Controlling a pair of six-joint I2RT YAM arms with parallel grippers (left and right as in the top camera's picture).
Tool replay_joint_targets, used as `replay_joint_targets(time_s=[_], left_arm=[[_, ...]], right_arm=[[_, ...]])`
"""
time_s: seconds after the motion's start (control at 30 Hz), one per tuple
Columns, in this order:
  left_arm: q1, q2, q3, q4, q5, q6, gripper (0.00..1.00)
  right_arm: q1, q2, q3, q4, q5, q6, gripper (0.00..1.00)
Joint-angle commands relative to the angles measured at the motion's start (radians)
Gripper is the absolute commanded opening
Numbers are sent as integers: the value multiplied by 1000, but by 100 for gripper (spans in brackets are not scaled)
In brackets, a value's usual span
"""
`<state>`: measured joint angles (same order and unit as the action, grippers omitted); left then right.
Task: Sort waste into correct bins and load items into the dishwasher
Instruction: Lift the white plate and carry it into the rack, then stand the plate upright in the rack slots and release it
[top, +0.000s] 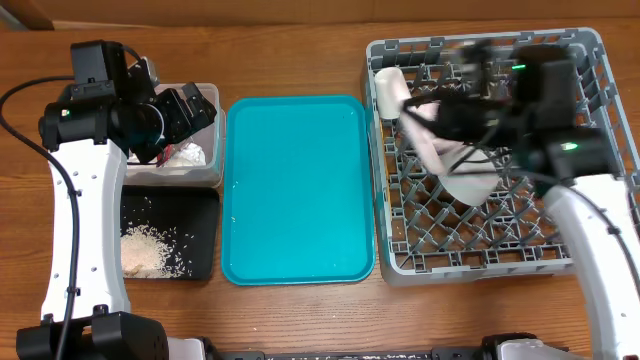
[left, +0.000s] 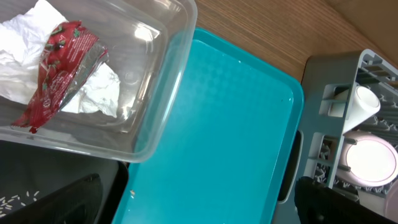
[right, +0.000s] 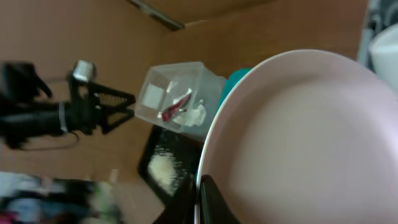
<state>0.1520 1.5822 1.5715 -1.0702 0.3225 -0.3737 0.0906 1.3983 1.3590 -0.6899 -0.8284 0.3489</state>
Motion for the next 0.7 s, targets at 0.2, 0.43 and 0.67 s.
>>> replay_joint_targets(time_s=[0.2,0.43,0.67], left_arm=[[-6,2,10,1,7,11,100],[-6,2,10,1,7,11,100],[-6,2,10,1,7,11,100]], right_arm=[[-243,19,-109,-19,-431,22,4],[-242,19,-136,8,-430,49,4],[-241,19,-136,6,-429,101,4]])
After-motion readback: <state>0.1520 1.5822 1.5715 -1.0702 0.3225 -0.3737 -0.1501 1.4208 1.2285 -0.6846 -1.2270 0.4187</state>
